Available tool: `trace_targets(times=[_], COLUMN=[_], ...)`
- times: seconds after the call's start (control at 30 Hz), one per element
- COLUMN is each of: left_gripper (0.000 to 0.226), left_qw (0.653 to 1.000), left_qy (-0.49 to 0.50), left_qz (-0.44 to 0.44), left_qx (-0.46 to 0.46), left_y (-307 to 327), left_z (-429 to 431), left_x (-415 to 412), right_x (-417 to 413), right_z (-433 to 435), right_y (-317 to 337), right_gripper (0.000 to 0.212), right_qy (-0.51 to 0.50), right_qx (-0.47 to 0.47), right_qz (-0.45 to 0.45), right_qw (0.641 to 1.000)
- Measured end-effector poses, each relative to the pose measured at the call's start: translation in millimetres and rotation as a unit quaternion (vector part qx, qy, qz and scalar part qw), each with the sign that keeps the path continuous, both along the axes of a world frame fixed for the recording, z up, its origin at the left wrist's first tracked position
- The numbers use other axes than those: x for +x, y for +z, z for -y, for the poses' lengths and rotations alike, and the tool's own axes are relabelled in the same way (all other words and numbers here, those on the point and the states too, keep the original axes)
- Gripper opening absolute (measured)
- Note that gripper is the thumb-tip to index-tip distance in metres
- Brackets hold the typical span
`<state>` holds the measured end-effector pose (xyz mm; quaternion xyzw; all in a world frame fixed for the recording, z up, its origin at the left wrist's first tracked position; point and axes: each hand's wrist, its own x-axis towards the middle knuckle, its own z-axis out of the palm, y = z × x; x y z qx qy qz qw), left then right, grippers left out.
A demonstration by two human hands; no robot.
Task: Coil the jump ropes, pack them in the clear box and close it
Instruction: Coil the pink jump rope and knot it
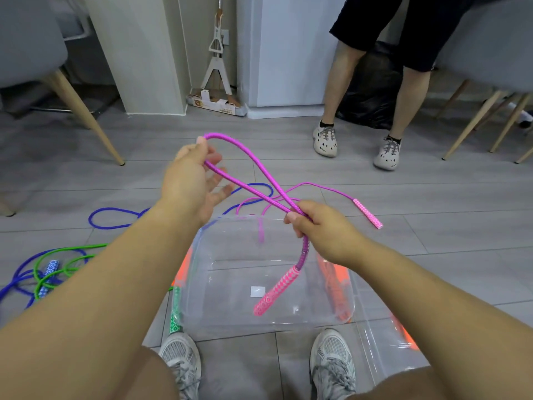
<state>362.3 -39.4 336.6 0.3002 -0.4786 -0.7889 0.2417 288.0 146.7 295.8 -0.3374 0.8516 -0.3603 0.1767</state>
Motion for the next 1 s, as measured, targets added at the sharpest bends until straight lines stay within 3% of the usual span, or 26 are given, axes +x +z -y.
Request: trace_targets(times=[0.13, 0.3, 0.5, 0.73, 0.87, 1.0], left_gripper=[0.037, 0.035, 0.032, 0.027, 0.023, 0.026], left_qw=[0.993, 0.969, 0.976, 0.971, 0.979, 0.989], left_qy=[-0.101, -0.18, -0.145, -0.194, -0.161, -0.094], left_qz=[-0.041, -0.119, -0.1, -0.065, -0.082, -0.101], left_qx=[0.042, 0.123, 0.131, 0.123, 0.09, 0.055], left_y=[-1, -5, -14, -20, -20, -17], left_z=[-13, -22, -28, -24, -15, 5], left_x=[-1, -2, -10, -10, -9, -6], right_x=[8, 18, 23, 18, 3, -18], right_z=[10, 18, 23, 11, -11, -40], right_y=[-6, -11, -16, -11, -14, -20], right_gripper=[0.027, 0.028, 0.029, 0.022, 0.03, 0.026], right_qy=[-0.01, 0.028, 0.053, 0.059, 0.033, 0.001], right_qx=[-0.056, -0.051, -0.051, 0.002, 0.047, 0.092], right_qz=[0.071, 0.12, 0.144, 0.116, 0.045, 0.042], right_qw=[0.996, 0.991, 0.987, 0.991, 0.997, 0.995])
